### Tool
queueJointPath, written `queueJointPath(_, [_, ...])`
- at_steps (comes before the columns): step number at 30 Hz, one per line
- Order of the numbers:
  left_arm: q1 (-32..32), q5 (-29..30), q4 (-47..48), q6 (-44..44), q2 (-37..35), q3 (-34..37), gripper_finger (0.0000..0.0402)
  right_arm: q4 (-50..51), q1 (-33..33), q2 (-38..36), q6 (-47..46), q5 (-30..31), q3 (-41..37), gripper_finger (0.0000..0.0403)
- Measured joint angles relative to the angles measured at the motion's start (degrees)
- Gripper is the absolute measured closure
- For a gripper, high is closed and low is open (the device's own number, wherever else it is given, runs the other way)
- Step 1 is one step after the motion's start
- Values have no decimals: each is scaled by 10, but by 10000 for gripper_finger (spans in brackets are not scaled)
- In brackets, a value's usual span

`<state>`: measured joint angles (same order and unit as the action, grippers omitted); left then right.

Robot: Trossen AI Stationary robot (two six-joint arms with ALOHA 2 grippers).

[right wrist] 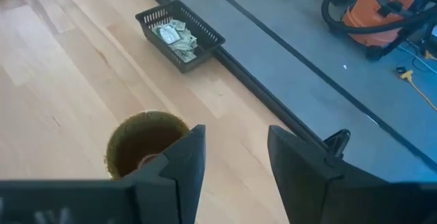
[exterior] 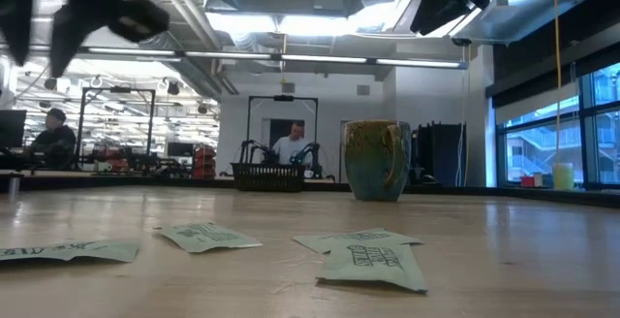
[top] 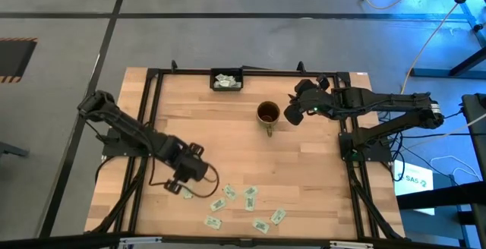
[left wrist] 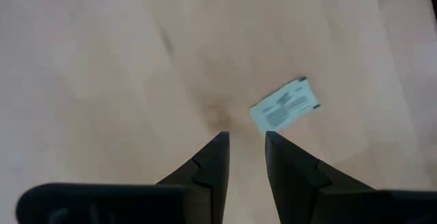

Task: Pick and place Stevia / Truvia into bins
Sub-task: Put the stevia packet into the black container

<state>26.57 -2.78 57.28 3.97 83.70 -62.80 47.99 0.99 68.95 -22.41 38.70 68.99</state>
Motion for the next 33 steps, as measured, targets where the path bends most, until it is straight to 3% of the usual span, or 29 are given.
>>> queueJointPath(15, [56,12,-210,73,0,165,313,0,0,0,-31,0,0,240])
queueJointPath(33, [73,-2,-228,133,114,164,314,2,0,1,-45,0,0,240])
